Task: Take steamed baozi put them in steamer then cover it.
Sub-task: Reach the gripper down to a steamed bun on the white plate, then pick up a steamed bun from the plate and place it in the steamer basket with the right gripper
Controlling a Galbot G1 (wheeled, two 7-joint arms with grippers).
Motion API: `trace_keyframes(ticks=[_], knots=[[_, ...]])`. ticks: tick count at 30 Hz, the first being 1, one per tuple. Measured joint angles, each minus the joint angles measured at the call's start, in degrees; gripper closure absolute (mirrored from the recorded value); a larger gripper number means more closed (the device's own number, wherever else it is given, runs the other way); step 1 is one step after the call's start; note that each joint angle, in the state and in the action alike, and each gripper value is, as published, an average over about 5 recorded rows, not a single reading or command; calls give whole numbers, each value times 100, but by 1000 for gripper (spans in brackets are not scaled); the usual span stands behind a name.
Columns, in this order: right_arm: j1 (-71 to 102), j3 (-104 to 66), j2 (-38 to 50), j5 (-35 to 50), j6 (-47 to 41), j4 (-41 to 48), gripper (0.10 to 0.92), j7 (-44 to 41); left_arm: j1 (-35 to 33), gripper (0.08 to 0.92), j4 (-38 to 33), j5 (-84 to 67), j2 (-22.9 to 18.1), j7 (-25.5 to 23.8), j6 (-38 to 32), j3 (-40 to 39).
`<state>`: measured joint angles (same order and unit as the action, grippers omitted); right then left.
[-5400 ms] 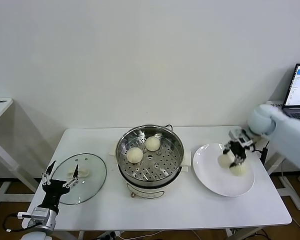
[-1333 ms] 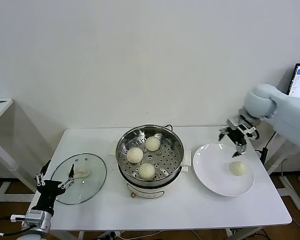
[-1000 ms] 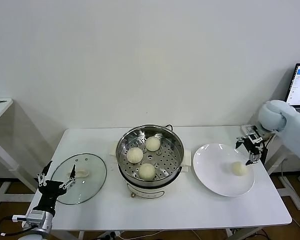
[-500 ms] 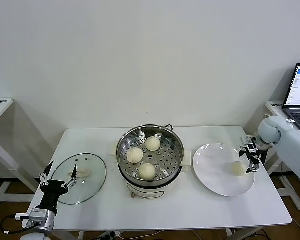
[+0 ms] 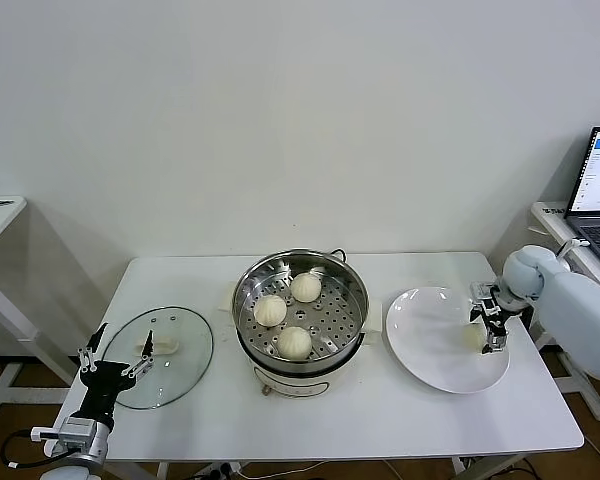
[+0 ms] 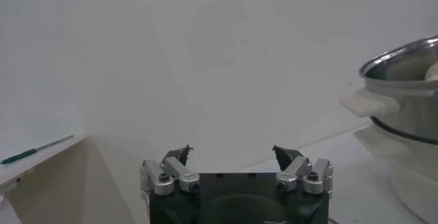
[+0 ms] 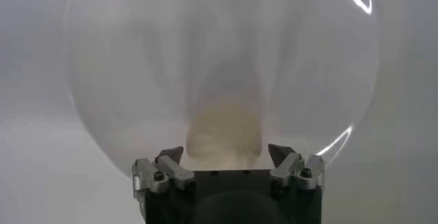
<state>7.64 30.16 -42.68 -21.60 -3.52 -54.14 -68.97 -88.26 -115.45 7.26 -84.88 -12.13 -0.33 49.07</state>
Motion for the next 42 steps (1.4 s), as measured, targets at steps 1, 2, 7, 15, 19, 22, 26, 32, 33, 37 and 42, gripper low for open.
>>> trace_keyframes(ticks=[1, 2, 7, 15, 19, 22, 26, 32, 33, 37, 42], knots=[[6, -10, -5, -12, 0, 3, 203, 0, 0, 177, 0, 0, 0, 0, 0, 1], [11, -20, -9, -22, 0, 6, 205, -1, 0, 177, 0, 0, 0, 0, 0, 2], [39, -62, -18, -66, 0, 21, 280, -10, 4, 177, 0, 1, -7, 0, -1, -1], [49, -93, -14, -104, 6, 25, 342, -33, 12, 177, 6, 2, -19, 0, -2, -16], [40, -88, 10, -86, -5, -11, 350, -55, 11, 177, 3, 2, -19, 1, -3, -15], [1, -46, 56, -11, -47, -84, 354, -91, 10, 177, -2, 2, -22, 2, -3, -16], [-145, 130, 182, 232, -167, -278, 353, -146, 12, 177, -20, 2, -22, 5, -3, -25], [-768, 795, 504, 949, -544, -828, 350, -208, 3, 177, -79, -2, -19, 11, -1, -41], [-920, 945, 560, 1093, -623, -944, 348, -214, -3, 177, -86, -5, -14, 10, -1, -37], [-1651, 1652, 722, 1731, -963, -1461, 347, -212, -10, 177, -84, -35, 14, -12, -4, 1], [-2827, 2720, 768, 2608, -1408, -2150, 347, -148, 15, 177, -63, -79, 41, -38, -8, 30]])
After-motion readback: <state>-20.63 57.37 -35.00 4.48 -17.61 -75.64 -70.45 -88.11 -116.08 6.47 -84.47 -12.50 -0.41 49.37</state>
